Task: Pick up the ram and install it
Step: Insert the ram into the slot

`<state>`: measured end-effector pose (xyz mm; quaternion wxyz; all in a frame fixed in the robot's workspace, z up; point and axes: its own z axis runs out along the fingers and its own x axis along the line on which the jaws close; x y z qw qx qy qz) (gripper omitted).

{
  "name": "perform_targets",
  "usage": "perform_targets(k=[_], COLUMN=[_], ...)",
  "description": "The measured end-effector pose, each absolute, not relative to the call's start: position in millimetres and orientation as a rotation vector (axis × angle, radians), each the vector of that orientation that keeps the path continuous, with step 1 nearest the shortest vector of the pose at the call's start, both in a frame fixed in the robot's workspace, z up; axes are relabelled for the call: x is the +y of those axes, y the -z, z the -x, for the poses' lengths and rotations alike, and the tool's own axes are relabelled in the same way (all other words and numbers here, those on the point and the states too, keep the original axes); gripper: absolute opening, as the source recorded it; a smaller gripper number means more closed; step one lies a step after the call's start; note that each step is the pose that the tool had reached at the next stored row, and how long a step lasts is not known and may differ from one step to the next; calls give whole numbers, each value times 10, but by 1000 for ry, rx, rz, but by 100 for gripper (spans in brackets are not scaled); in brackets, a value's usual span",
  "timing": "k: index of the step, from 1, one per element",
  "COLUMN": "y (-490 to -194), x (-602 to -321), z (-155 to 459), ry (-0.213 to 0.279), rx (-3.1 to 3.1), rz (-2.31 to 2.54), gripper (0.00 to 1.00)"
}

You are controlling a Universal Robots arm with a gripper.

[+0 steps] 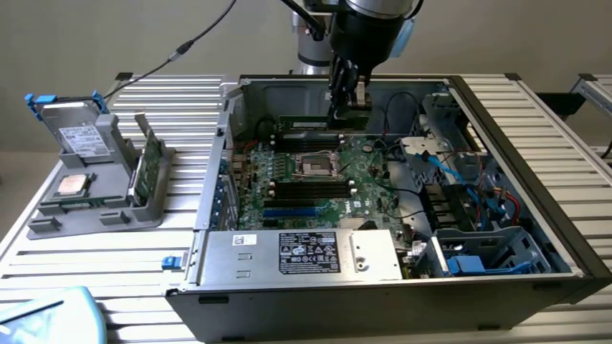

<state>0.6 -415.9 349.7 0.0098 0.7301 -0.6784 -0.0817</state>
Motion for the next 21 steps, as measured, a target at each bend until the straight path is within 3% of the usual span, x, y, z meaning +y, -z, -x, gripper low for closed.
perform_targets(k=[8,21], y=[-3496,-3339], x=[-4158,-4041], z=[-6,37], ry=[255,214], rx=[-2118,-2104], rz=[-2279,-2259], gripper=[14,14])
